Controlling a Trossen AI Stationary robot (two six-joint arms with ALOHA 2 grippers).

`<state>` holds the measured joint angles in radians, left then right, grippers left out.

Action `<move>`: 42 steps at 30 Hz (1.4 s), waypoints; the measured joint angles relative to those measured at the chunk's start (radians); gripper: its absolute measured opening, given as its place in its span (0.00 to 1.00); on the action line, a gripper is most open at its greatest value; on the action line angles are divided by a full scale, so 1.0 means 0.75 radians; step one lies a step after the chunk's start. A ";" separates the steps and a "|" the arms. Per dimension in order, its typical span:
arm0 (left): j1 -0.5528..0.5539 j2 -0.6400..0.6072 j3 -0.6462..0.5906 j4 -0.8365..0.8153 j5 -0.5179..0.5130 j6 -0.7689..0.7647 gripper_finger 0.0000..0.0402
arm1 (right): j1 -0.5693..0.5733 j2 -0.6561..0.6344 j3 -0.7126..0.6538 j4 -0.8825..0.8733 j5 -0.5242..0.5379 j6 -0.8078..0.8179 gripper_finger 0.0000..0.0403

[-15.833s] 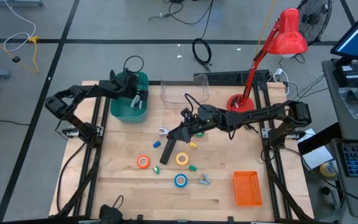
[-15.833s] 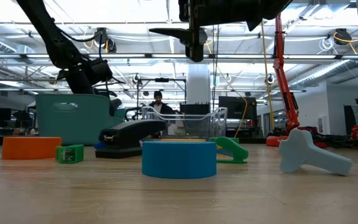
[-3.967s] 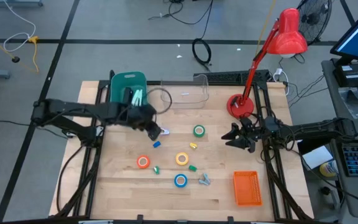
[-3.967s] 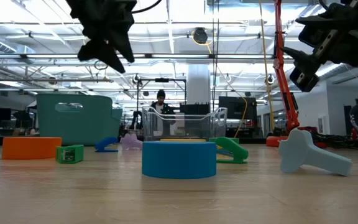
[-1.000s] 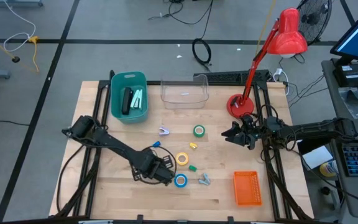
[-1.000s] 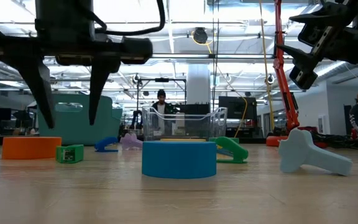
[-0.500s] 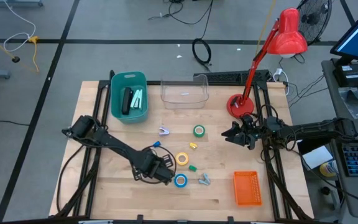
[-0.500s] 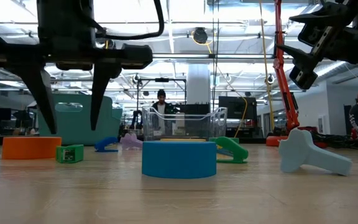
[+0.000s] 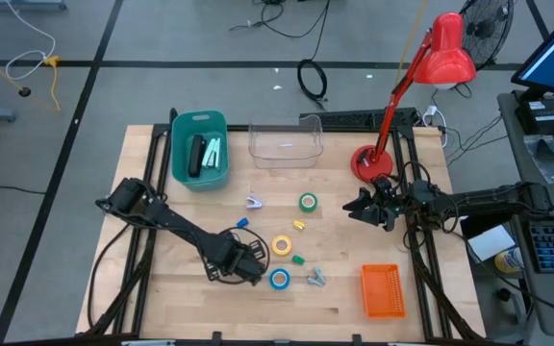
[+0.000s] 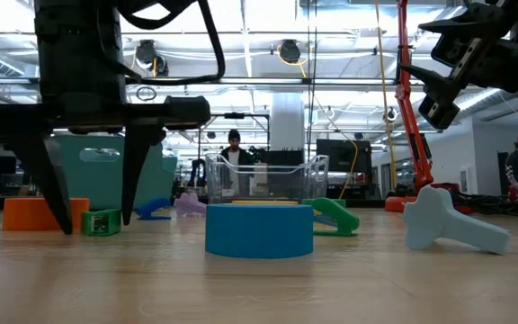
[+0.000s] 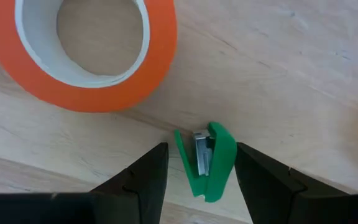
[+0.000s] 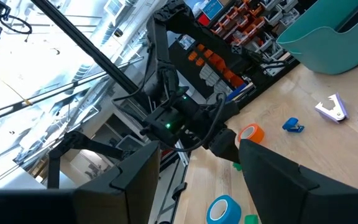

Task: Pick and place Stapler, Stapler remover, tape
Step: Put the left small green stapler into the green bin

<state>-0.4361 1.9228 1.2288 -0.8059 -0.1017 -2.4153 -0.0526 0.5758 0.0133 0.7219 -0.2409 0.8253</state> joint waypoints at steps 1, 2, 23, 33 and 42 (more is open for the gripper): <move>0.000 -0.001 -0.002 0.000 0.000 0.000 0.47 | 0.000 0.000 0.000 0.000 0.000 0.000 0.53; 0.000 -0.001 -0.005 0.000 -0.001 0.001 0.47 | 0.000 0.001 0.000 -0.001 0.001 0.000 0.53; -0.001 0.003 -0.011 0.066 -0.077 0.040 0.17 | 0.000 0.000 0.000 0.000 0.004 0.000 0.53; -0.001 -0.003 -0.009 0.094 -0.105 0.032 0.23 | 0.000 0.000 0.000 0.000 0.005 0.000 0.53; 0.002 -0.005 0.111 0.129 -0.293 0.078 0.23 | 0.000 0.001 0.000 0.000 0.005 0.000 0.53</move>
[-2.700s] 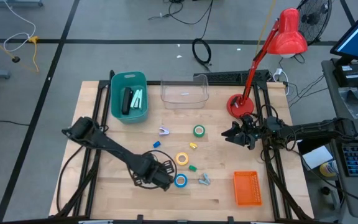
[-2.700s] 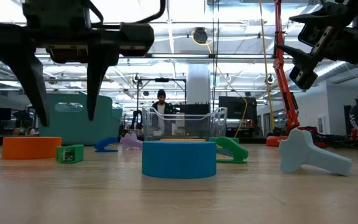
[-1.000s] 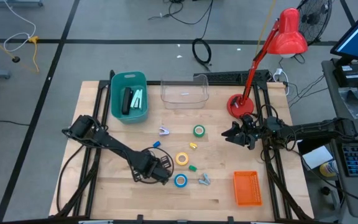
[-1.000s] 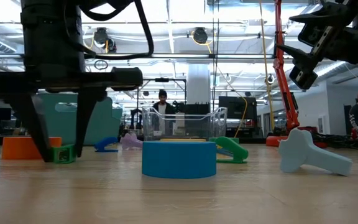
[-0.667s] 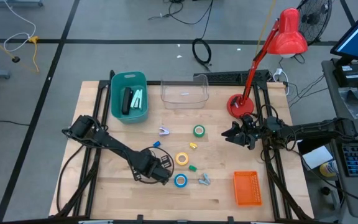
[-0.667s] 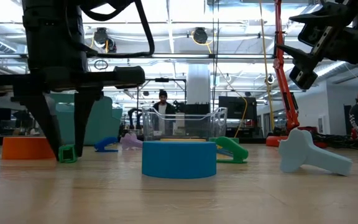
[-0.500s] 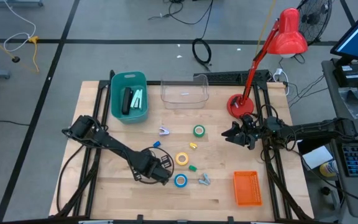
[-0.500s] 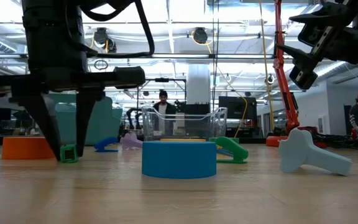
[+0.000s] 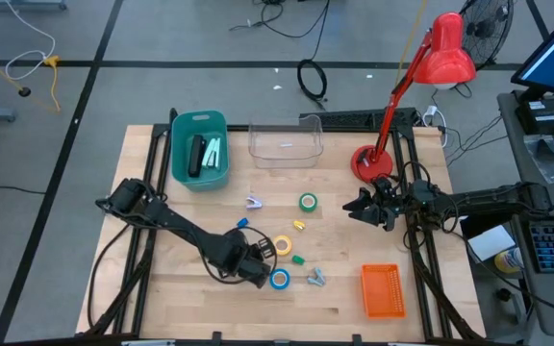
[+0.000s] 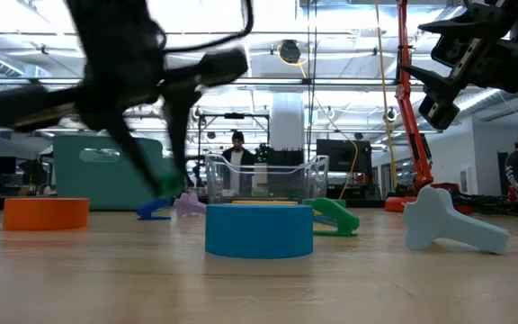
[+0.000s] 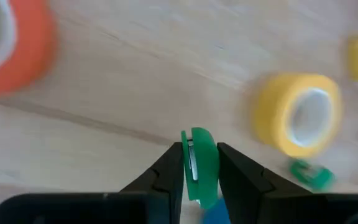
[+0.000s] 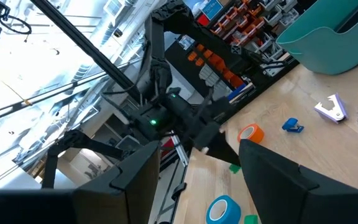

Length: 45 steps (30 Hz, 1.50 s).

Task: Pick and place Stapler, Stapler remover, tape
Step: Put the left small green stapler into the green bin

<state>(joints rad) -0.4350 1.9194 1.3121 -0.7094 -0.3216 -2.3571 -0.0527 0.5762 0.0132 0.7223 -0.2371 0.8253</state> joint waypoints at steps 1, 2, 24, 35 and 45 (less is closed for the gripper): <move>0.002 -0.001 0.016 -0.005 -0.023 0.014 0.23 | 0.000 0.000 0.000 0.000 0.000 0.000 0.53; 0.005 -0.010 0.028 -0.021 -0.034 0.025 0.23 | 0.000 -0.001 0.000 0.000 0.000 0.000 0.53; 0.277 -0.598 0.121 -0.930 -0.458 0.322 0.23 | 0.000 0.001 0.000 0.004 -0.002 0.000 0.53; 0.805 -0.728 0.120 -1.083 -0.481 0.913 0.23 | 0.000 0.002 0.000 0.002 0.003 0.000 0.53; 1.295 -0.665 0.072 -0.810 -0.377 1.624 0.23 | 0.000 0.001 0.000 0.000 0.004 0.000 0.53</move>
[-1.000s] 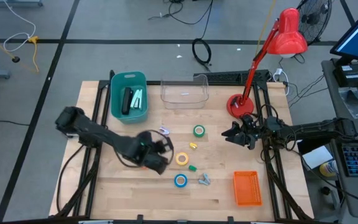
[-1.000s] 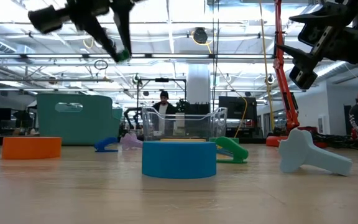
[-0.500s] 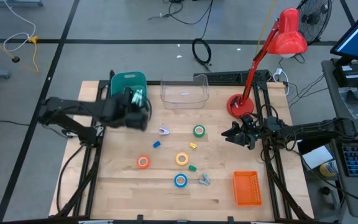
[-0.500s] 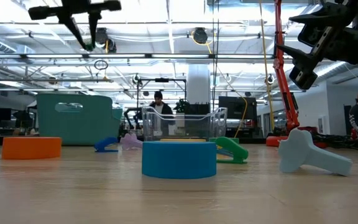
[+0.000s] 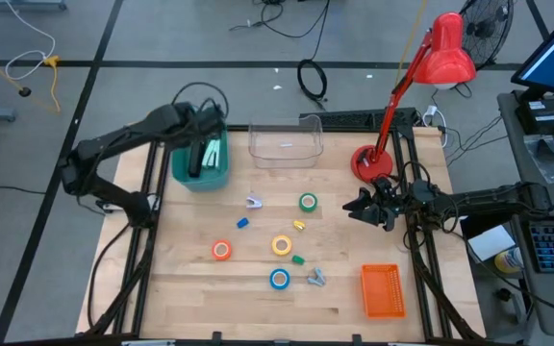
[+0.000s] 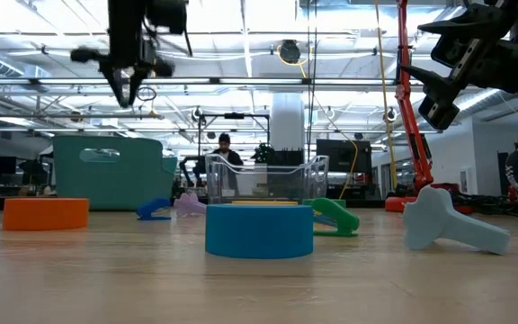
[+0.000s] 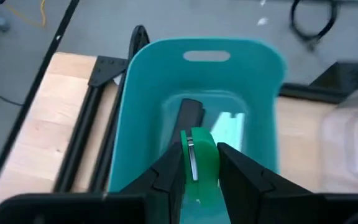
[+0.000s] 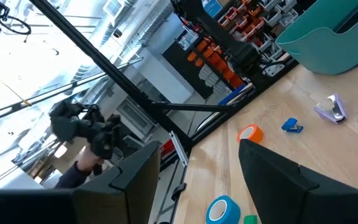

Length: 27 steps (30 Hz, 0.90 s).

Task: Pick and place Stapler, Stapler remover, tape
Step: Put the left small green stapler into the green bin

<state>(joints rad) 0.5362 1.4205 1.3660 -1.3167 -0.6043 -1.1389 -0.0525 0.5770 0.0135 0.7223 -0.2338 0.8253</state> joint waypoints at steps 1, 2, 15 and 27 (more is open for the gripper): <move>0.039 0.008 -0.020 0.036 0.030 0.058 0.23 | 0.000 0.000 0.000 0.000 0.001 0.000 0.53; 0.071 0.018 -0.042 0.079 0.063 0.110 0.23 | 0.000 0.000 0.000 0.000 0.001 0.000 0.53; 0.204 0.055 -0.504 0.434 0.505 0.220 0.23 | 0.000 0.000 0.000 0.000 0.003 0.001 0.53; 0.180 0.058 -0.622 0.512 0.675 0.189 0.23 | 0.000 0.001 0.000 0.001 0.003 0.005 0.53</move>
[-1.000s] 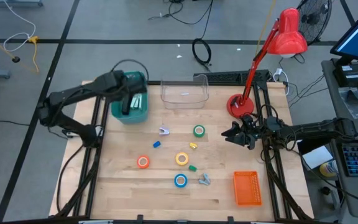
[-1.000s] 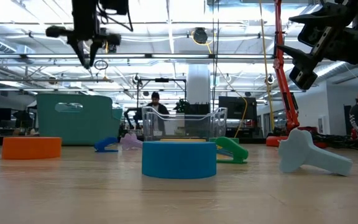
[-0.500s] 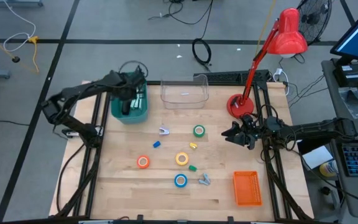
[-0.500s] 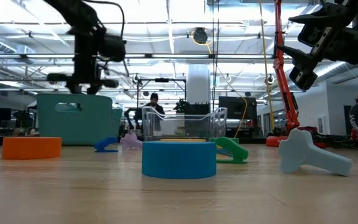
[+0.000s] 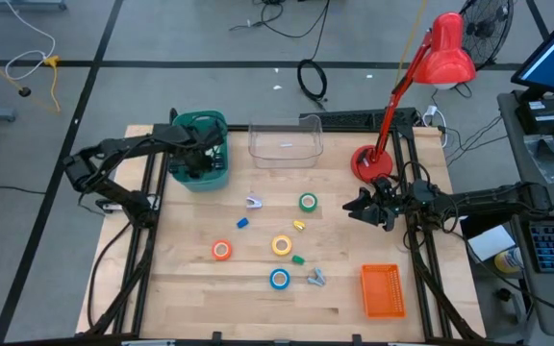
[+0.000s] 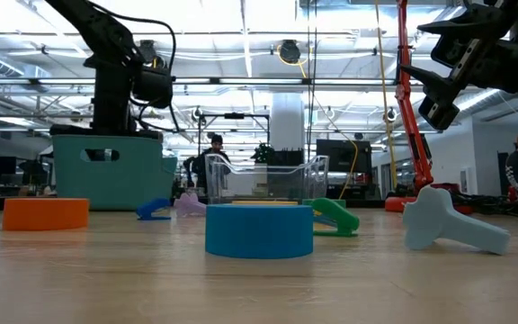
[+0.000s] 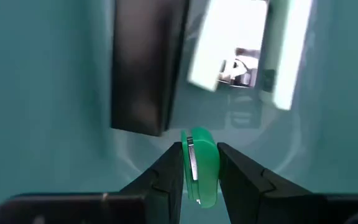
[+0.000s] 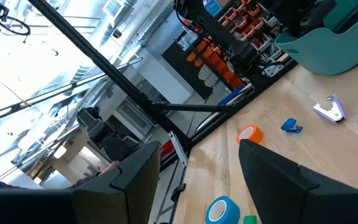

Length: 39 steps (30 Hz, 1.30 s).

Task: Pick and place Stapler, Stapler remover, tape
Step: Put the left small green stapler into the green bin

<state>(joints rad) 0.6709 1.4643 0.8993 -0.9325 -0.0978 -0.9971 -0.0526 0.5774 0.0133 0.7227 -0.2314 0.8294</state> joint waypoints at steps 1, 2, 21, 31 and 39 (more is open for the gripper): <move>0.001 0.001 0.000 0.001 0.000 -0.006 0.23 | 0.000 0.000 0.000 0.000 0.000 0.004 0.53; 0.000 0.005 0.000 0.004 -0.001 -0.011 0.23 | 0.000 0.000 0.000 0.000 0.000 0.005 0.53; -0.042 0.160 0.001 0.055 0.063 -0.045 0.23 | 0.000 0.000 0.000 -0.001 -0.006 -0.004 0.53; -0.042 0.160 0.002 0.106 0.075 -0.029 0.23 | 0.000 -0.001 0.000 -0.001 -0.007 -0.004 0.53; -0.041 0.160 0.002 0.105 0.069 -0.020 0.38 | 0.000 0.000 0.000 -0.001 -0.007 -0.004 0.53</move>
<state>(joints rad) 0.6399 1.5845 0.9005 -0.8536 -0.0460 -1.0121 -0.0525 0.5774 0.0135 0.7223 -0.2367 0.8261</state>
